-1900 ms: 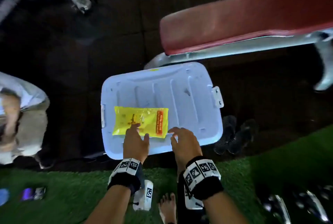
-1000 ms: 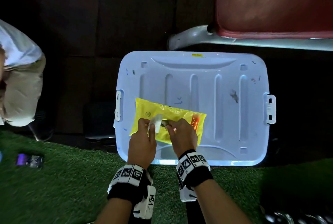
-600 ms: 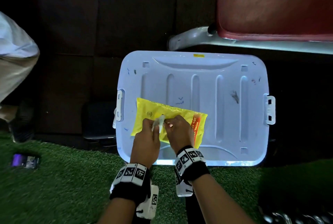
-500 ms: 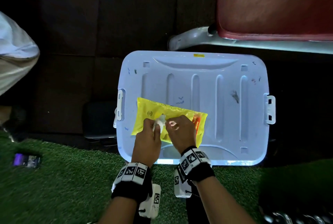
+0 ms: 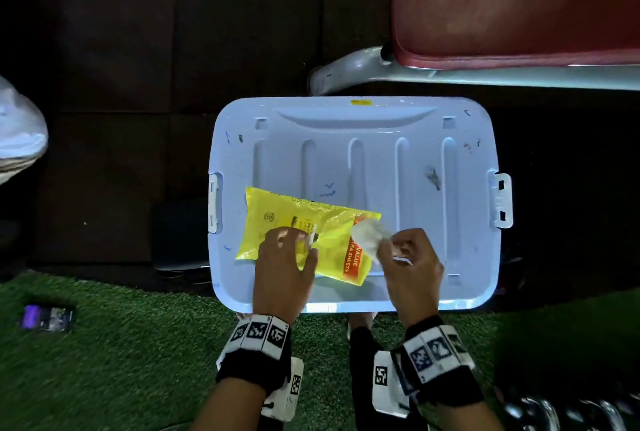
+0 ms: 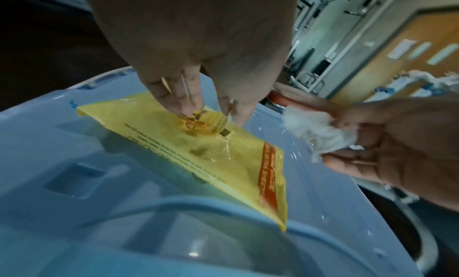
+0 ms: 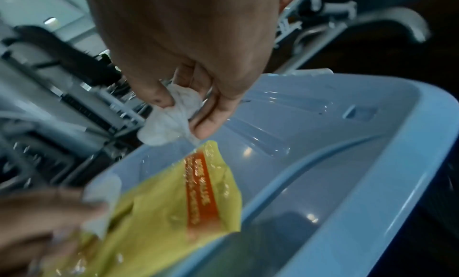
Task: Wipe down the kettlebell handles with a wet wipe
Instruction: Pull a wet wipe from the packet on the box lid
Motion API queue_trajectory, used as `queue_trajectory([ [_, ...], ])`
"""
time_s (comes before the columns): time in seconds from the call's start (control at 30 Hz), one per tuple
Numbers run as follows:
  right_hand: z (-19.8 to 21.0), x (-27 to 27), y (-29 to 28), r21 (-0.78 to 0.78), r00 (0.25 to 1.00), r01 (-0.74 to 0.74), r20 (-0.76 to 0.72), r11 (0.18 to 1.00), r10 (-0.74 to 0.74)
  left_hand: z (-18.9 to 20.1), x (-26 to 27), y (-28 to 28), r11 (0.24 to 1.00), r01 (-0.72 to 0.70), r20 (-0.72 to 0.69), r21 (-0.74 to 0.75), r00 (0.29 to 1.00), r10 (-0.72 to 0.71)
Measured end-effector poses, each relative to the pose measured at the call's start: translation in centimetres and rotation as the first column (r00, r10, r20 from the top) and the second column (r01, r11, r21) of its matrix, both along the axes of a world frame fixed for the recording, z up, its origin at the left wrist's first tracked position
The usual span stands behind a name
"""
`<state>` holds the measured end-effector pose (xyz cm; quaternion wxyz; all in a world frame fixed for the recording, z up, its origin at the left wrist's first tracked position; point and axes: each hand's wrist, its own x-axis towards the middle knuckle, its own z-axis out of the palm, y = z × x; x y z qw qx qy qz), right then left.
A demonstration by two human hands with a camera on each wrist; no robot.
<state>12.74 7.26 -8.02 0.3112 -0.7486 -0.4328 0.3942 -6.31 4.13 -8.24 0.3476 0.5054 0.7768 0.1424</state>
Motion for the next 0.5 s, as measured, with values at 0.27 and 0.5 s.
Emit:
queue_trajectory([
  [0.27, -4.8, -1.3, -0.6, -0.045, 0.819, -0.497, 0.308, 0.867, 0.485, -2.1, 2.0, 0.2, 0.866, 0.401, -0.229, -0.297, 0.851, -0.472],
  [0.5, -5.5, -1.7, -0.3, -0.078, 0.627, -0.646, 0.513, 0.759, 0.586, -3.2, 2.5, 0.3, 0.783, 0.448, -0.249, -0.432, 0.775, -0.581],
])
